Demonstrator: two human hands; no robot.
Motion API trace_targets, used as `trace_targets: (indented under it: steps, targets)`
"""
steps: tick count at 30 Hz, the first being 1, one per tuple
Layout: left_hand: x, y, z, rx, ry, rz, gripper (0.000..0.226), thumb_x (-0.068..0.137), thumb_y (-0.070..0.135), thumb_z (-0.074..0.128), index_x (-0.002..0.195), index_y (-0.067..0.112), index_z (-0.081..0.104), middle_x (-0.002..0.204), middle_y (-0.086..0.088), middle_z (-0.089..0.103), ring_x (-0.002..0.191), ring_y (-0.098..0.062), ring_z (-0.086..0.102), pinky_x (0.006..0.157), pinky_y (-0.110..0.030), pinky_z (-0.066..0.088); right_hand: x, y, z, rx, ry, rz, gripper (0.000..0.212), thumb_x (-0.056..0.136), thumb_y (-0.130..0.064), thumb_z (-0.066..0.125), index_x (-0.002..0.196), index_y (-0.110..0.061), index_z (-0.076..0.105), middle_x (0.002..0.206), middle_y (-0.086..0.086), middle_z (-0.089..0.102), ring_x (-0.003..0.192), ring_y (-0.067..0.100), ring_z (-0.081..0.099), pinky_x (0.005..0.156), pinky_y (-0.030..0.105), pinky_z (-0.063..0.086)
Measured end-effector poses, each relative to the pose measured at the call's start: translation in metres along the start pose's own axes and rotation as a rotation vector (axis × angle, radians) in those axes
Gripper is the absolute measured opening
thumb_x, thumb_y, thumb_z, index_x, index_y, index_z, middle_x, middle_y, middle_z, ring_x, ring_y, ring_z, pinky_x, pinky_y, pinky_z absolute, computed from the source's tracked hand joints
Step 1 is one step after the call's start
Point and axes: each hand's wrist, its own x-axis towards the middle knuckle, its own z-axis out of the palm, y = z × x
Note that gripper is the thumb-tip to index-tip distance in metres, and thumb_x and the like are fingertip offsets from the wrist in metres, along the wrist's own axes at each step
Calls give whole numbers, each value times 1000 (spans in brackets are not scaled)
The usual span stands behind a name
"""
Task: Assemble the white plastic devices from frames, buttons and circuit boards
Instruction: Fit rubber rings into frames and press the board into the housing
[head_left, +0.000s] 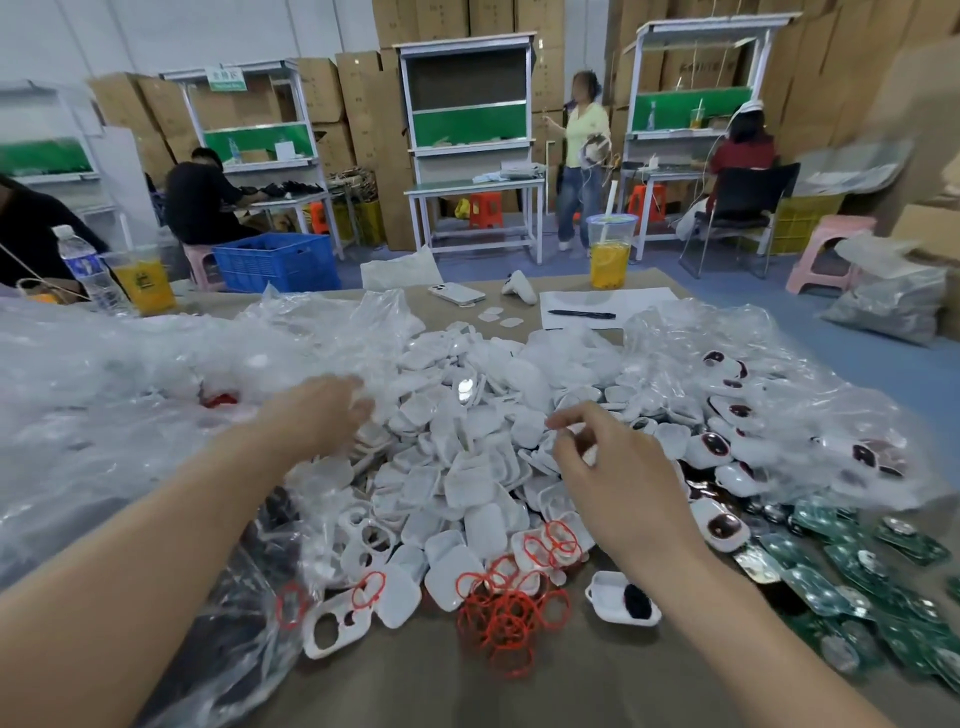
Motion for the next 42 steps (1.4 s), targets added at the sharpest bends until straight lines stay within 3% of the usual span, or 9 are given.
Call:
trace_targets:
  steps: [3,7,15,29,32,35,37,39,42]
  targets:
    - [-8,0,17,195,-78,121,36,106,34,39,127,11,58,127,-12,60,113,-30,59,98,-42,48,10,-14,13,46,-12,-51,15,100,-29,47,106,-36,58,81,-13,65,59,5,54,57,27,43]
    - [-21,5,31,225,15,214,33,107,33,34,125,14,54,119,-7,60,103,-25,61,82,-34,48,17,-26,29,42,-31,-85,15,100,-29,47,107,-37,57,79,-13,64,53,3,52,49,18,36]
    - [-34,6,31,77,46,232,47,107,40,36,151,23,37,146,-1,52,124,-23,57,99,-43,51,14,-34,47,61,-74,-77,15,100,-31,46,105,-40,57,74,-13,65,55,-3,55,50,23,35]
    - [-46,3,14,-46,168,292,44,106,37,42,148,26,42,152,4,45,128,-18,53,101,-39,50,19,-34,43,65,-67,-53,17,100,-28,46,106,-38,58,76,-11,66,50,2,53,54,28,45]
    - [-46,-2,5,-136,232,308,41,105,34,45,145,24,47,150,2,47,125,-17,57,101,-34,49,26,-34,36,84,-40,-18,16,100,-28,46,106,-36,59,74,-11,65,52,4,56,49,19,43]
    - [-51,-9,-10,-243,305,290,39,103,36,47,141,25,52,141,2,56,119,-17,60,103,-37,49,30,-36,28,154,-9,13,18,100,-27,47,109,-33,61,77,-10,65,65,11,65,64,33,53]
    - [-55,-11,-19,-308,340,270,36,102,35,50,136,26,56,127,5,64,104,-9,63,92,-31,53,30,-39,26,181,-14,14,19,100,-27,46,110,-32,61,81,-10,64,71,16,67,67,38,53]
    - [-61,-14,-25,-348,343,254,28,102,33,52,128,27,63,109,11,67,85,4,60,73,-17,47,28,-44,30,179,-34,-8,19,100,-26,46,109,-34,60,82,-12,64,67,9,64,62,33,49]
    - [-73,-16,-34,-390,323,233,20,102,33,52,116,33,67,96,19,66,78,3,62,65,-20,48,19,-54,41,160,-81,-83,19,99,-27,47,109,-36,60,81,-14,64,55,0,55,53,24,37]
